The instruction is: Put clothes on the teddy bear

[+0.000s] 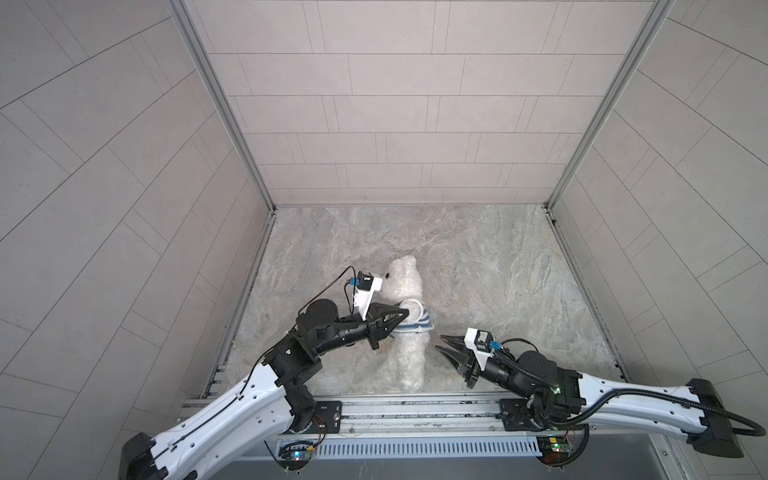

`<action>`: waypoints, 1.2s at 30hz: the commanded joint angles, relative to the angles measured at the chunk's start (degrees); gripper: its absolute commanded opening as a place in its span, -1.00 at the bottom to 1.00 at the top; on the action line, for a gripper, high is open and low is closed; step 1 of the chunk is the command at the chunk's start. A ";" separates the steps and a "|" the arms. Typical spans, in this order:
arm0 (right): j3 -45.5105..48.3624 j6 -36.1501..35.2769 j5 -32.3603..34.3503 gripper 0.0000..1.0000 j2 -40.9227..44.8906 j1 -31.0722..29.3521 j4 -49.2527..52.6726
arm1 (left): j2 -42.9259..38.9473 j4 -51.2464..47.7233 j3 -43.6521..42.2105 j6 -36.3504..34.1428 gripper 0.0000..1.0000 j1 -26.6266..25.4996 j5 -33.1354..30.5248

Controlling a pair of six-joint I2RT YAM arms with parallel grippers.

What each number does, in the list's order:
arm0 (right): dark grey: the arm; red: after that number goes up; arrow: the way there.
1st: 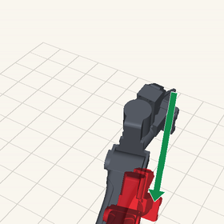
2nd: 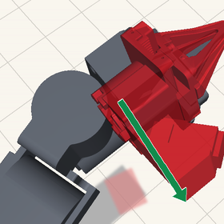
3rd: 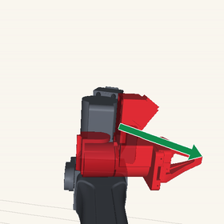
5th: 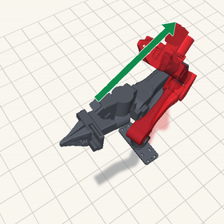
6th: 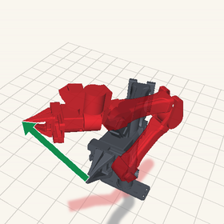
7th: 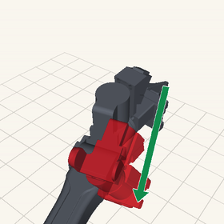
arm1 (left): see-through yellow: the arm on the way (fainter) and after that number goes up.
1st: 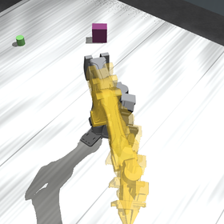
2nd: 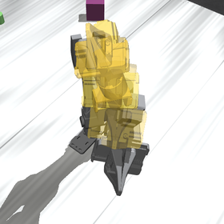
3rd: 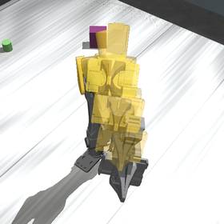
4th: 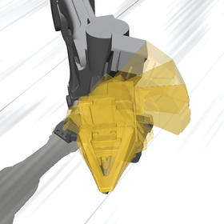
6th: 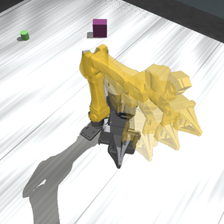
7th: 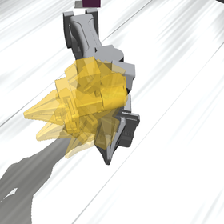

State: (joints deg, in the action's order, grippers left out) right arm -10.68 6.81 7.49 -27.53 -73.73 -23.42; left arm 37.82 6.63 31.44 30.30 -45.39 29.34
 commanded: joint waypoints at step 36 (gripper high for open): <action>3.27 -7.47 8.92 -0.31 -4.60 -1.36 -11.22 | -0.48 -4.34 7.43 -5.95 -1.00 0.20 6.55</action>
State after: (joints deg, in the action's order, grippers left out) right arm -7.68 -0.05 15.07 -33.52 -74.74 -35.27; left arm 37.60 -0.95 36.47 24.80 -45.39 34.15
